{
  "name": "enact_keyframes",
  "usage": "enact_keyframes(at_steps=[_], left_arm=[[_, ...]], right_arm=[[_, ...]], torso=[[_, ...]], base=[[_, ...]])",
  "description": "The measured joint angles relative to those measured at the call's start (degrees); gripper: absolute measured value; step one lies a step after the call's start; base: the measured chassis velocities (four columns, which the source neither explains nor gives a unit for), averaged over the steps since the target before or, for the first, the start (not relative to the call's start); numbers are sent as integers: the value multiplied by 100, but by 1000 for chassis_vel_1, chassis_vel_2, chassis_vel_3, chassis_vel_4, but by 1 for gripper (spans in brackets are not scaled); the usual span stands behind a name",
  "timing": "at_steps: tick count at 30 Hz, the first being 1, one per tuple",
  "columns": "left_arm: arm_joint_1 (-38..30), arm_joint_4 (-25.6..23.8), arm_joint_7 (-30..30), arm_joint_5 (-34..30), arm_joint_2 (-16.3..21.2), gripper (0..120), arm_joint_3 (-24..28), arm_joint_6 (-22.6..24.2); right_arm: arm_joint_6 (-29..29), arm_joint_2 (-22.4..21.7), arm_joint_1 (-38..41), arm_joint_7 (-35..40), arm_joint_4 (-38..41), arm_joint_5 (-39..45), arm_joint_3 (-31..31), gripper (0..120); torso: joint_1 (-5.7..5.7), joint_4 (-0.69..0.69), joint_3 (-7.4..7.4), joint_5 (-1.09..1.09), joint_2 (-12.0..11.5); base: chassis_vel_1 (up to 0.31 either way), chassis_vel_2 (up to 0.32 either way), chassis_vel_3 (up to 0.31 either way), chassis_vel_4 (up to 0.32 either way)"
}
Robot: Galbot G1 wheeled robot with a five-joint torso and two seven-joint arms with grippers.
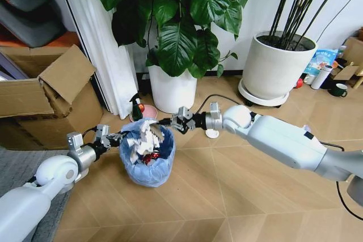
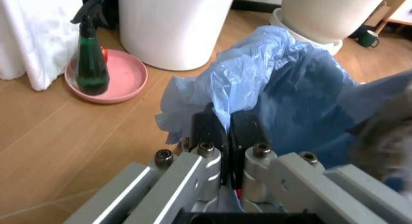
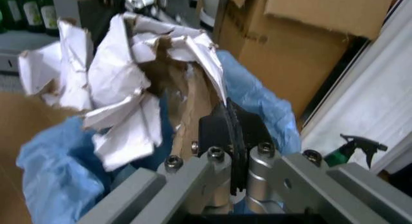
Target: Pick up the trash bin and place the garbage on the floor into it.
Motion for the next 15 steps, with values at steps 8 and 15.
enact_keyframes(at_steps=[8,15], left_arm=[[101,-179,-30,-34,30,0,-115,32],[241,-189,-25,-28,63,0,-225,34]], right_arm=[[0,125,113,-22,-160,-130,-223,6],[-12,167,192,35,-170,-154,-313,30]], torso=[[0,0,0,1,0],[0,1,0,1,0]], base=[[0,0,0,0],[0,0,0,0]])
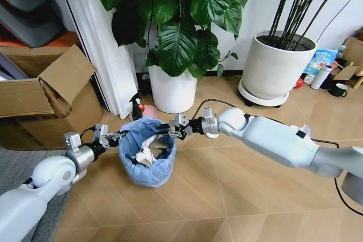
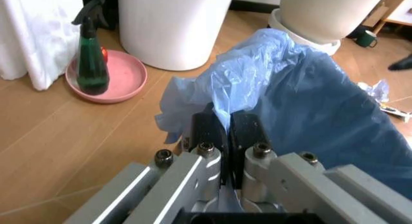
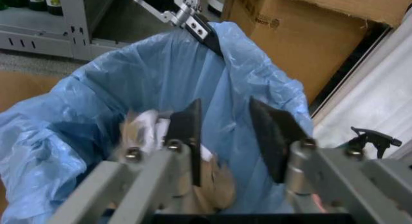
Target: Pick up the trash bin and place the garbage on the floor into it.
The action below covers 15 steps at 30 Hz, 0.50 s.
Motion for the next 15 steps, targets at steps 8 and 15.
enact_keyframes(at_steps=[8,15], left_arm=[[93,10,2,43,-37,0,-107,0],[287,-161,-29,107,-86,0,-494,0]], right_arm=[[-107,-109,-86,383,80,417,659,59],[-313,-1240,-1288,1358,229,983,2346,86]], torso=[[0,2,0,-3,0],[0,1,0,2,0]], base=[[0,0,0,0],[0,0,0,0]])
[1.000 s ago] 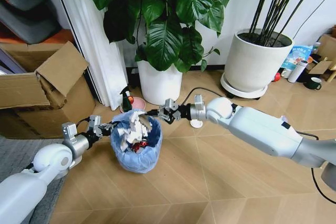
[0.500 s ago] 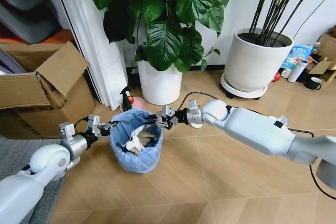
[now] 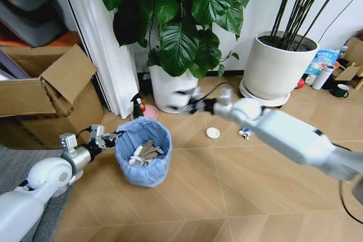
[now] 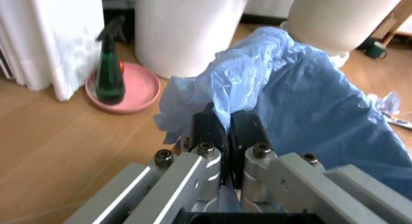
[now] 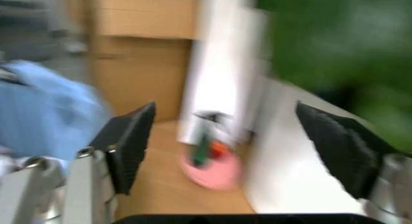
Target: Pick up the trash bin and place the garbage on the floor into it.
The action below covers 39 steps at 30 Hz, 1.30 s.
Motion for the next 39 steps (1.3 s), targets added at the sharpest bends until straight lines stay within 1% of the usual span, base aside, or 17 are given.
enact_keyframes(at_steps=[2,5,6,7,8,9,10,12,13,14,15,17,18,21,26,32,39], left_arm=[[110,-123,-6,26,-47,0,-146,0],[145,-151,-9,39,-63,0,-193,0],[190,-200,-23,47,-90,0,-265,0],[190,-200,-23,47,-90,0,-265,0],[203,-222,-38,51,-100,0,-301,0],[214,-248,-53,59,-111,0,-323,0],[214,-248,-53,59,-111,0,-323,0],[228,-273,-68,77,-128,0,-330,0],[239,-289,-83,111,-158,0,-330,1],[239,-289,-83,111,-158,0,-330,1],[246,-303,-87,146,-188,0,-336,1],[287,-303,-94,217,-247,0,-360,1],[287,-303,-94,217,-247,0,-360,1],[387,-307,-87,266,-266,0,-459,-2],[569,-310,-69,279,-232,0,-613,-14],[913,-295,-7,364,-236,0,-791,-48],[1365,-269,91,415,-163,0,-1094,-95]], right_arm=[[-208,-598,-1306,261,342,197,1417,94],[-230,-745,-1841,344,441,193,1970,98],[-221,-879,-3220,564,663,-8,3313,100],[-221,-879,-3220,564,663,-8,3313,100],[-193,-868,-3877,669,770,-171,3996,100],[-125,-807,-4527,752,892,-332,4681,100],[-125,-807,-4527,752,892,-332,4681,100],[-42,-679,-5270,818,1020,-523,5392,100],[112,-470,-5926,853,1093,-790,6027,100],[112,-470,-5926,853,1093,-790,6027,100],[207,-284,-6272,858,1144,-934,6426,100],[283,227,-6825,834,1289,-1172,7192,100],[283,227,-6825,834,1289,-1172,7192,100],[357,842,-7250,617,1348,-1358,7701,100],[428,1289,-7512,412,1420,-1530,7966,100],[431,1404,-7529,333,1379,-1530,7881,100],[425,1033,-7634,265,1233,-1399,7414,100]], torso=[[0,-7,0,4,0],[0,-10,-1,-1,0],[-1,-9,-1,0,0],[-1,-9,-1,0,0],[0,-9,0,10,0],[-1,-3,-2,6,1],[-1,-3,-2,6,1],[-1,-2,-2,-8,0],[-1,-1,-1,0,0],[-1,-1,-1,0,0],[-1,-1,-2,8,1],[-1,-1,-1,-11,1],[-1,-1,-1,-11,1],[-1,-2,-1,5,1],[-1,-2,-1,-1,1],[0,-1,0,-5,1],[0,0,0,-4,1]], base=[[0,0,0,0],[0,0,0,0],[0,0,0,0],[0,0,0,0],[0,0,0,0],[0,0,0,0],[0,0,0,0],[0,0,0,0],[0,0,0,0],[0,0,0,0],[0,0,0,0],[0,0,0,0],[0,0,0,0],[0,0,0,0],[0,0,0,0],[0,0,0,0],[0,0,0,0]])
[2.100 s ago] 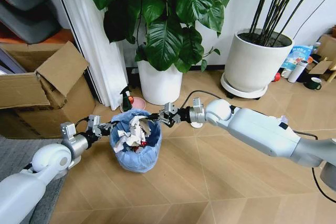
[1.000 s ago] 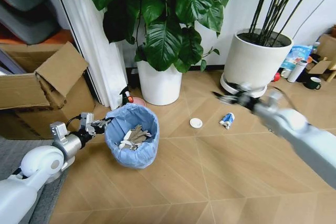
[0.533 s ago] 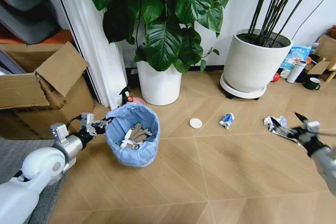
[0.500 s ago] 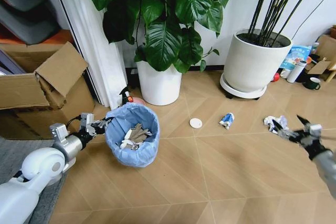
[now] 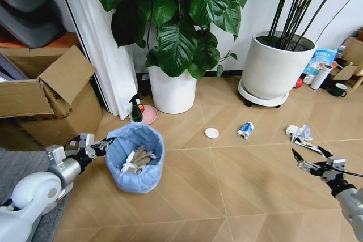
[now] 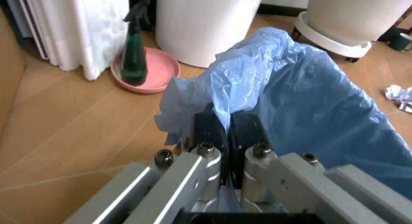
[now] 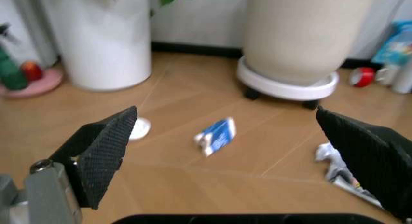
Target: Pick up the trash bin and place the garbage on the floor into it.
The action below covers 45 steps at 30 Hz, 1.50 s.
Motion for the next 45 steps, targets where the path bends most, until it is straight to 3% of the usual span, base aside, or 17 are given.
enact_keyframes(at_steps=[10,45], left_arm=[[162,86,64,30,3,0,-98,-33],[12,-12,11,41,-17,0,77,-26]], right_arm=[[57,-44,205,-74,-374,-113,-369,100],[114,3,188,-232,-382,-131,-265,100]], torso=[[0,-2,0,1,0],[0,-2,0,1,-1]], base=[[0,0,0,0],[-58,61,60,-62]])
